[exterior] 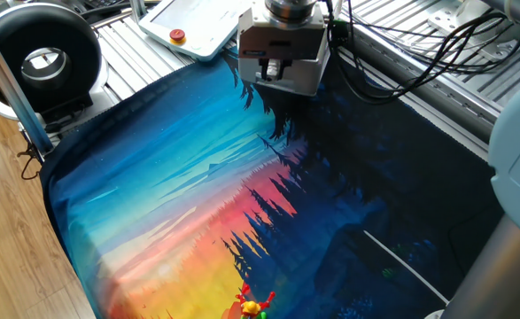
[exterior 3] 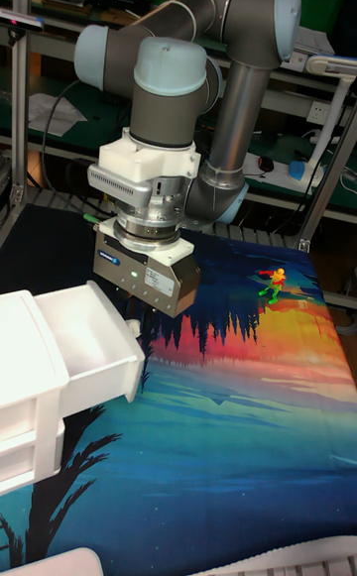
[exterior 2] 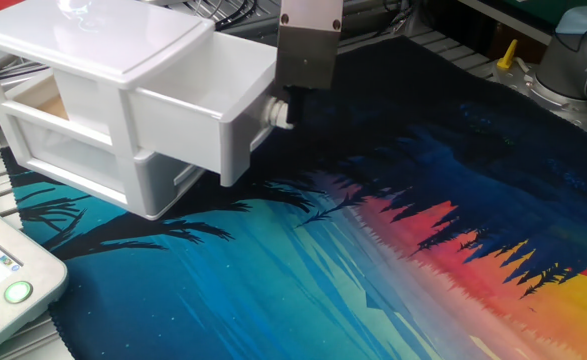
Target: Grasp the handle and close the drawer
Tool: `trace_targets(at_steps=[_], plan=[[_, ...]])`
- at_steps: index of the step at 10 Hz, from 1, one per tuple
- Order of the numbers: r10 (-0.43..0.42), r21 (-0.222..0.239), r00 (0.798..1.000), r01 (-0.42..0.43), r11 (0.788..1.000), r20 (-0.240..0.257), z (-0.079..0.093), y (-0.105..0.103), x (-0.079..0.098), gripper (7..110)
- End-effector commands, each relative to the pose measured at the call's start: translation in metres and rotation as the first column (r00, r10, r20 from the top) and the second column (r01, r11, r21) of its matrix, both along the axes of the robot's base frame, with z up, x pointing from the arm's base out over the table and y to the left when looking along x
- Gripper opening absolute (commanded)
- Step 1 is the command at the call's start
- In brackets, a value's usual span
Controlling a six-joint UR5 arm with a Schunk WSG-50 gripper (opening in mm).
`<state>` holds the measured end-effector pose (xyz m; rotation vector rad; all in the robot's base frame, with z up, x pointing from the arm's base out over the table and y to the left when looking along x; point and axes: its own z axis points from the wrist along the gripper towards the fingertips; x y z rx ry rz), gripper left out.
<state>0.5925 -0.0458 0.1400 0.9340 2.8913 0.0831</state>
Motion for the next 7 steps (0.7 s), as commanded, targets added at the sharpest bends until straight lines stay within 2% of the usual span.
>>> trace_targets(at_steps=[1,7], plan=[[0.021,-0.039,0.999,-0.02,0.999,0.025,0.005,-0.013,0.006,7],[0.069,-0.099,0.995,-0.062,0.993,0.077,0.008,-0.028,0.018,7]])
